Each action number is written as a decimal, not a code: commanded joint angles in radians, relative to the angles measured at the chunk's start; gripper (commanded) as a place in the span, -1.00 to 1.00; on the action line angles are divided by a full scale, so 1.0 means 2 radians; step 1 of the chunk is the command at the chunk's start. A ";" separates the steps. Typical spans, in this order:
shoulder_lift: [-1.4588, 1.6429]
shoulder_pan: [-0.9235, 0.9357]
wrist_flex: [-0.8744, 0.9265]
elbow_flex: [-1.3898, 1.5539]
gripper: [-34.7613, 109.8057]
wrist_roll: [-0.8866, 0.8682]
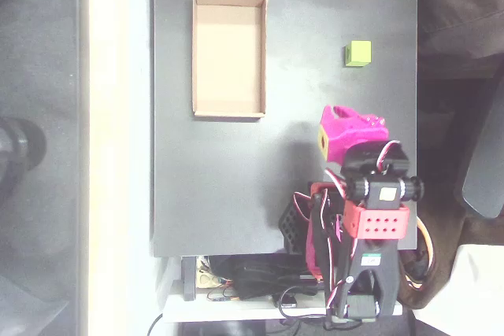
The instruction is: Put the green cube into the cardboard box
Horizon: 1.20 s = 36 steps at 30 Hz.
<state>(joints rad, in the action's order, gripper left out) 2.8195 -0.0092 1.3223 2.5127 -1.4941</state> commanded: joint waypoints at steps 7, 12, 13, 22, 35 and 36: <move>-0.166 0.001 0.009 -0.224 -0.48 -0.005; -0.242 0.002 0.010 -0.302 -0.48 -0.005; -0.256 0.003 0.010 -0.314 -0.48 -0.005; -0.390 0.048 0.008 -0.441 -0.48 -0.001; -0.546 0.105 0.004 -0.555 -0.39 0.001; -0.551 0.105 0.004 -0.556 -0.34 0.001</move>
<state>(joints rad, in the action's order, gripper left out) 1.7181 0.1871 1.3238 1.4481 -1.4880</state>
